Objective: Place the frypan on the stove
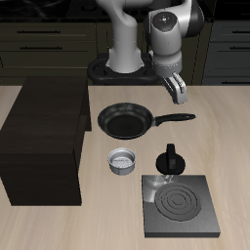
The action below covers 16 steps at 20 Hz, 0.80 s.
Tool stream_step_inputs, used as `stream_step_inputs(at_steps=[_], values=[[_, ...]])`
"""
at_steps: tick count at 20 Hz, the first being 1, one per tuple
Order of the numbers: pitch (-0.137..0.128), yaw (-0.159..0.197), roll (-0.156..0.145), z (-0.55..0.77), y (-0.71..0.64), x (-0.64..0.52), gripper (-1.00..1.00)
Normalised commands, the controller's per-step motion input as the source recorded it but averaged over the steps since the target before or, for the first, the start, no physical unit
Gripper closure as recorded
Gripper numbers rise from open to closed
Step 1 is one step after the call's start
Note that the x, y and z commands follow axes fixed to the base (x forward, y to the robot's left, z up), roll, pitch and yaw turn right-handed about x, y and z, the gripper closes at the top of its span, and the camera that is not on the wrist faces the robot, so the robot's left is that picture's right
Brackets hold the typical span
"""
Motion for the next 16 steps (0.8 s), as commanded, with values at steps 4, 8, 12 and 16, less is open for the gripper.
stream_step_inputs(at_steps=[4, 8, 12, 16], values=[[0.016, -0.003, 0.016, -0.16, 0.11, 0.04, -1.00], [0.010, 0.035, 0.055, -0.20, 0.23, 0.12, -1.00], [0.009, 0.001, 0.020, -0.12, 0.08, 0.09, -1.00], [0.006, -0.004, 0.045, -0.13, 0.16, 0.05, -1.00]])
